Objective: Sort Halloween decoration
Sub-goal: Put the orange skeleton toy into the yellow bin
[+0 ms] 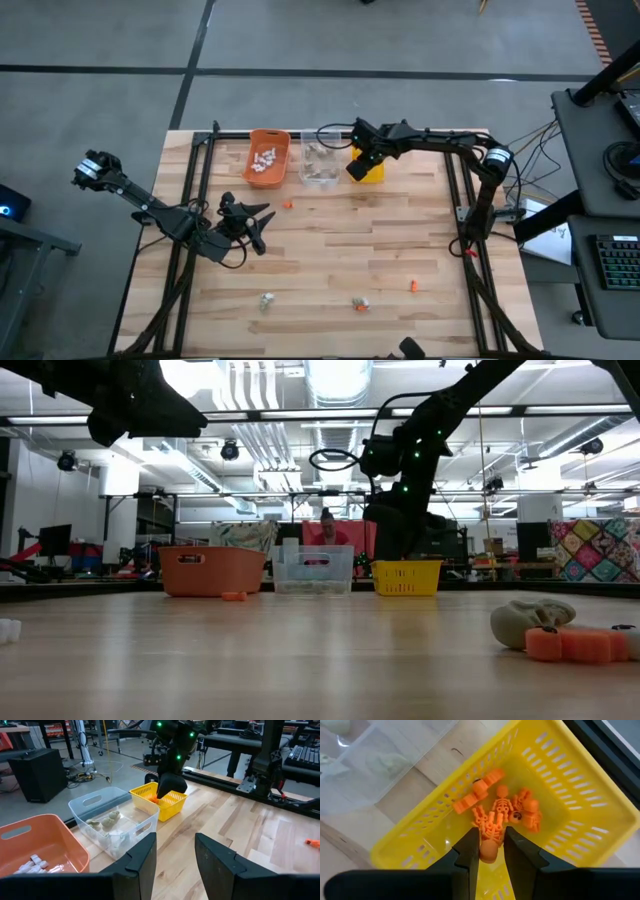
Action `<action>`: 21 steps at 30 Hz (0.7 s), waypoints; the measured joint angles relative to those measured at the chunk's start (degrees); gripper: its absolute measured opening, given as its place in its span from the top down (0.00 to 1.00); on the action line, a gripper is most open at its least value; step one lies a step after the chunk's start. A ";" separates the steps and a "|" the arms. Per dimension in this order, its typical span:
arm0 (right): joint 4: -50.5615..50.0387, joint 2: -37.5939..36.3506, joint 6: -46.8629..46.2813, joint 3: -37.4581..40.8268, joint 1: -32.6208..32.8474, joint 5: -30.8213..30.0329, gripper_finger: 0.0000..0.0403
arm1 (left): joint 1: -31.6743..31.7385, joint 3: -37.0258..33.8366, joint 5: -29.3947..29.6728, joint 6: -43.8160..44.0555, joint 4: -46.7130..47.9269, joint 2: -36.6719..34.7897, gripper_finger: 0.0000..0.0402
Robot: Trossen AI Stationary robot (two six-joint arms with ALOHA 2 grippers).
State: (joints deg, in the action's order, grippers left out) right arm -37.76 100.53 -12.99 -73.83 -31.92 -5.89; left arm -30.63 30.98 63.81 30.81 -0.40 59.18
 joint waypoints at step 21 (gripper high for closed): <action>-0.63 -0.02 -3.11 0.03 0.00 1.18 0.72 | -0.02 0.00 0.00 0.00 0.00 0.02 0.71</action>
State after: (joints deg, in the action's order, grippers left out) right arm -38.39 100.51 -16.11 -73.80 -31.92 -4.71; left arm -30.65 30.98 63.81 30.81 -0.40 59.20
